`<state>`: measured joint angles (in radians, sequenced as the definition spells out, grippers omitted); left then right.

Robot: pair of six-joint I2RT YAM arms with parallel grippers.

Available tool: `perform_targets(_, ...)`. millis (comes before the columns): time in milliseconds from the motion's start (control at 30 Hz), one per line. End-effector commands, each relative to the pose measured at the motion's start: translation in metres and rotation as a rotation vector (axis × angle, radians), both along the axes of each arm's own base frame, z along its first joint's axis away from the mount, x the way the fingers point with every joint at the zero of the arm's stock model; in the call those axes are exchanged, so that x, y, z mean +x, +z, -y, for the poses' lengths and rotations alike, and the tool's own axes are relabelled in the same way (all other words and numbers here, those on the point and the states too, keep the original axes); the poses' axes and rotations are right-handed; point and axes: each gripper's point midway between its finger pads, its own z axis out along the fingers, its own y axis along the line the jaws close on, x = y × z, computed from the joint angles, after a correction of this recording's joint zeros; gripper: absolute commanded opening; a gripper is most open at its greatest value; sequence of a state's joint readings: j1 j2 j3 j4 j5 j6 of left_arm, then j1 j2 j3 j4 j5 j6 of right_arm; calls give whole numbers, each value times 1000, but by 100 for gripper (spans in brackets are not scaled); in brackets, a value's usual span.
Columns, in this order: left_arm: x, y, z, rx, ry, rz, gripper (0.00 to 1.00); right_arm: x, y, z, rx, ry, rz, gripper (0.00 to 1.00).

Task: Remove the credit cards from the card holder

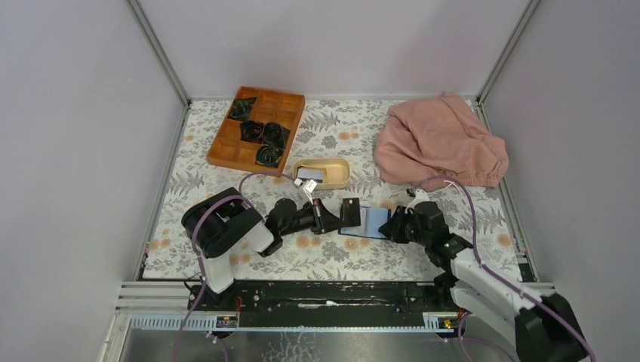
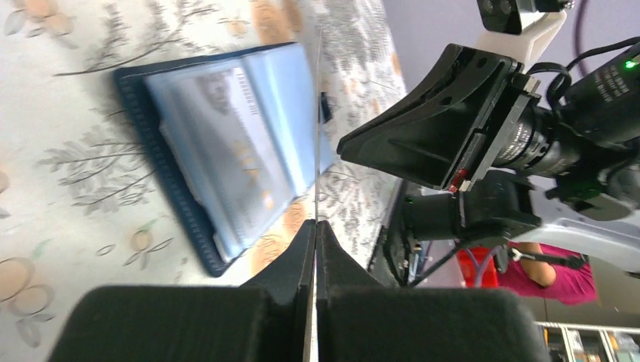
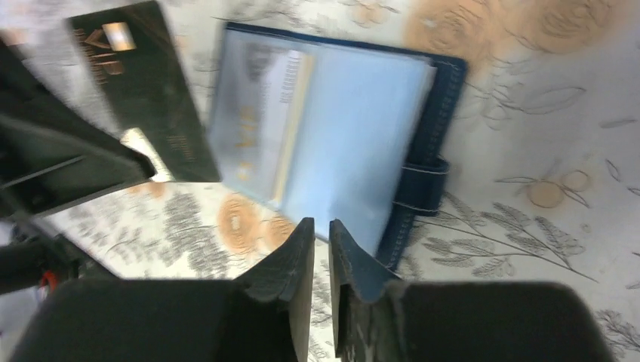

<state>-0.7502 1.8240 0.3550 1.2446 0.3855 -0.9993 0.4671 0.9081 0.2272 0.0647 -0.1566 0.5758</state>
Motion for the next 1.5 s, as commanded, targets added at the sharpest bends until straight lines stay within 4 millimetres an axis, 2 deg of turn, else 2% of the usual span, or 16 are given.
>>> perform_targets(0, -14, 60, 12, -205, -113, 108, 0, -3, 67, -32, 239, 163, 269, 34)
perform_targets(33, -17, 65, 13, -227, -133, 113, 0, -4, 79, -34, 270, 173, 315, 49)
perform_targets(67, -20, 71, 13, -259, -144, 106, 0, -5, 88, -35, 287, 183, 343, 59)
perform_targets(133, -25, 80, 15, -298, -172, 114, 0, -8, 96, -37, 294, 212, 362, 65)
perform_targets(233, -29, 84, 17, -306, -194, 121, 0, -12, 97, -44, 309, 263, 340, 65)
perform_targets(467, -39, 100, 17, -333, -232, 156, 0, -15, 108, -60, 428, 312, 349, 50)
perform_targets(700, -40, 89, 20, -317, -237, 125, 0, -21, 120, -65, 478, 361, 385, 36)
perform_targets(767, -40, 89, 22, -319, -240, 119, 0, -24, 120, -65, 482, 372, 388, 28)
perform_targets(900, -38, 91, 24, -325, -236, 117, 0, -25, 117, -63, 465, 370, 383, 1)
perform_targets(933, -38, 91, 24, -326, -234, 118, 0, -26, 116, -63, 459, 374, 382, 0)
perform_targets(1033, -38, 96, 22, -329, -235, 145, 30, -36, 119, -64, 453, 431, 387, 0)
perform_targets(1100, -40, 99, 18, -326, -247, 186, 46, -42, 120, -64, 440, 467, 373, 0)
perform_targets(1233, -47, 113, 10, -323, -301, 318, 58, -63, 124, -74, 551, 570, 304, 0)
perform_targets(1367, -47, 121, 4, -324, -347, 393, 59, -75, 123, -77, 598, 619, 261, 0)
perform_targets(1433, -46, 122, 4, -323, -360, 403, 52, -79, 124, -78, 618, 637, 254, 0)
perform_targets(1467, -45, 123, 4, -324, -363, 407, 45, -80, 124, -78, 619, 640, 254, 0)
